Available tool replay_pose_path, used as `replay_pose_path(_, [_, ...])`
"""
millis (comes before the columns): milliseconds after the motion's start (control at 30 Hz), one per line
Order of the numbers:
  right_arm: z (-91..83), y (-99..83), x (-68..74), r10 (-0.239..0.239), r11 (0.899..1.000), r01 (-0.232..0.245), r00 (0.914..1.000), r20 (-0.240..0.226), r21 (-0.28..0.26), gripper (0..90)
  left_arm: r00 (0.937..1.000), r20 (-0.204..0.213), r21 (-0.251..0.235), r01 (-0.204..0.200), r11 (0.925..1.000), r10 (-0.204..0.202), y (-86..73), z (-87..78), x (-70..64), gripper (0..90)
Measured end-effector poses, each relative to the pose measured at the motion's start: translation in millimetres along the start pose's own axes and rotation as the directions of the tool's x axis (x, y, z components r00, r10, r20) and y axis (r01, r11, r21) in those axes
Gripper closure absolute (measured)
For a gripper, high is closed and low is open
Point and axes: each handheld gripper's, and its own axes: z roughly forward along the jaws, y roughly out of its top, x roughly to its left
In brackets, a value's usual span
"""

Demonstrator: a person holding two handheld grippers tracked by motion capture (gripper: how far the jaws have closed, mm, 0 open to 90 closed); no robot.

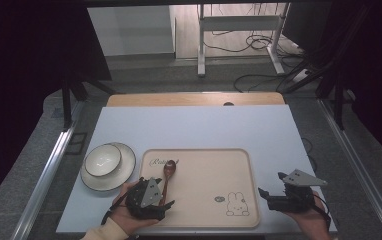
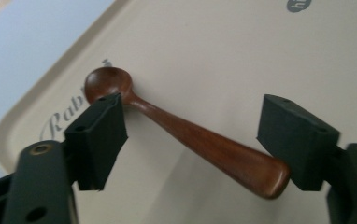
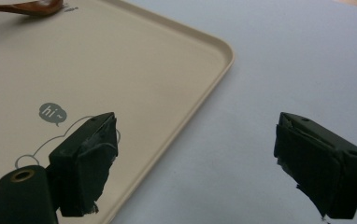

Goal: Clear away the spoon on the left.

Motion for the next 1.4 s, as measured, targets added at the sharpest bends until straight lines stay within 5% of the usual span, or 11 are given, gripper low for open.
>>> replay_pose_path(633, [-0.7,-0.8,-3.1,0.015,1.000,-0.015,0.9999,0.006,-0.014,13.9,0.9991,0.004,-0.062,0.041,0.9972,-0.041,9.1,-9.5,10.0,16.5])
replay_pose_path(933, [-3.2,-1.0,-2.8,0.012,0.999,-0.013,0.9999,-0.012,-0.042,13.9,0.9949,-0.049,-0.103,0.083,0.9912,-0.088,7.7,-31.7,21.4,16.8])
replay_pose_path(1100, [-3.3,-2.3,-2.2,-0.002,0.999,0.001,0.9996,-0.027,-0.043,13.9,0.9834,-0.098,-0.119,0.140,0.9829,-0.152,0.0,-48.6,34.9,17.3])
replay_pose_path(1333, [-7.8,-3.5,-1.5,-0.004,0.999,0.004,0.9999,-0.014,-0.044,13.9,0.9434,-0.132,-0.139,0.286,0.9480,-0.304,-21.0,-66.4,53.1,18.2])
replay_pose_path(1400, [-8.4,-2.8,-0.1,-0.009,0.999,0.008,0.9999,-0.012,-0.047,13.9,0.9377,-0.135,-0.131,0.303,0.9439,-0.320,-26.5,-70.1,54.8,18.3])
